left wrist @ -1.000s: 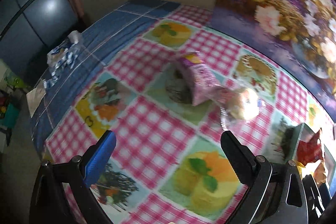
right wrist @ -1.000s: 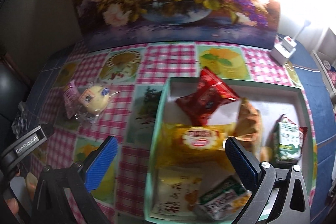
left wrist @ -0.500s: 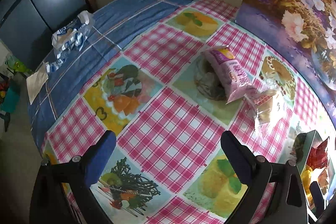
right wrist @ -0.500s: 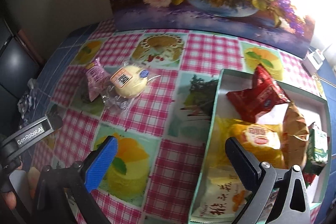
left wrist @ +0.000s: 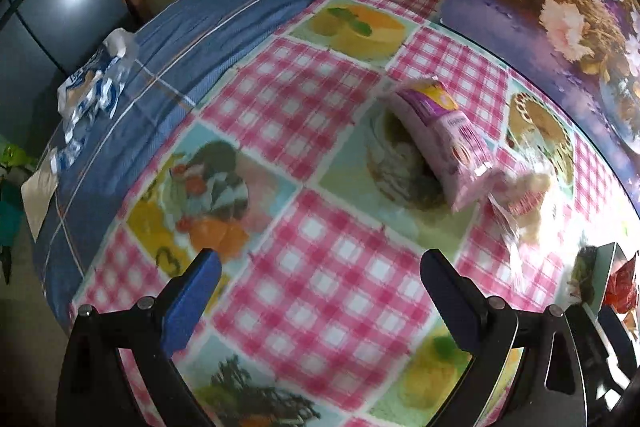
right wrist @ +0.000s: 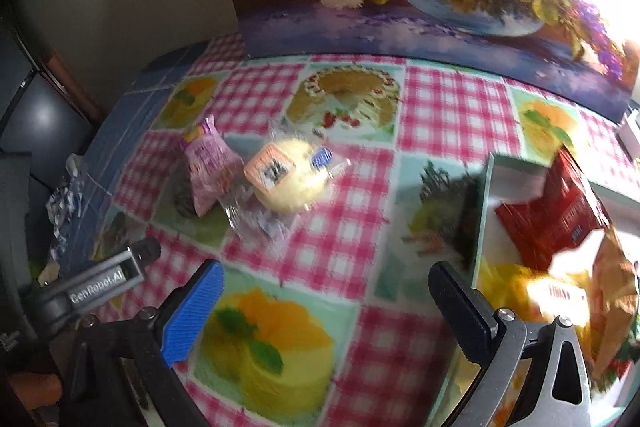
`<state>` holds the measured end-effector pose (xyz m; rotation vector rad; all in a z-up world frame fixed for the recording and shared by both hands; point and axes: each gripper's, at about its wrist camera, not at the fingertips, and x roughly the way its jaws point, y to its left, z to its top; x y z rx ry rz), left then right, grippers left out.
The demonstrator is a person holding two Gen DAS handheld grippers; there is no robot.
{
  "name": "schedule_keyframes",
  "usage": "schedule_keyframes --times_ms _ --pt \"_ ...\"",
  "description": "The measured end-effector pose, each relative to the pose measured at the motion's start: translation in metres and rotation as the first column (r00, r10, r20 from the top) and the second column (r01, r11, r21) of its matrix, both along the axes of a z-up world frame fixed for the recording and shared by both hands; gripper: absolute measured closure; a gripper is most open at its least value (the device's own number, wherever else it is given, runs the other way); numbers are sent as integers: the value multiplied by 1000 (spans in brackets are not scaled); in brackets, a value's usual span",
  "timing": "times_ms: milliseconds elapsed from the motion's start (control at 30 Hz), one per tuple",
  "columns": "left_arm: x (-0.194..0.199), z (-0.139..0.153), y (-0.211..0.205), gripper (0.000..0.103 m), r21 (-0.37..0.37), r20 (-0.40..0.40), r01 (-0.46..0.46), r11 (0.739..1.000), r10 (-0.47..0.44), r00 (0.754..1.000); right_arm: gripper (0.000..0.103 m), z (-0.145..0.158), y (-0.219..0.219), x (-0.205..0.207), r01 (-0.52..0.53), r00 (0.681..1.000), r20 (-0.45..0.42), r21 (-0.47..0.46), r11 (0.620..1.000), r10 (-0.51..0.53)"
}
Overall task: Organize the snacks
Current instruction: 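Grasp the pink-purple bag with the left gripper while the right gripper grasps the wrapped bun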
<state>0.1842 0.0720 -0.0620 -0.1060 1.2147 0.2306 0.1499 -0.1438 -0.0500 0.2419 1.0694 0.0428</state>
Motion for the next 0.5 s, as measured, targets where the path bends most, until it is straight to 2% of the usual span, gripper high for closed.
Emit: schedule_keyframes --times_ms 133,267,500 --pt "19 4 10 3 -11 25 -10 1000 10 1000 0 2 3 23 16 1000 10 42 999 -16" --pt "36 6 11 3 -13 43 19 1000 -19 999 0 -2 10 48 20 1000 3 51 998 -20" --pt "63 6 7 3 -82 51 45 996 -41 998 0 -24 11 76 53 998 -48 56 997 -50"
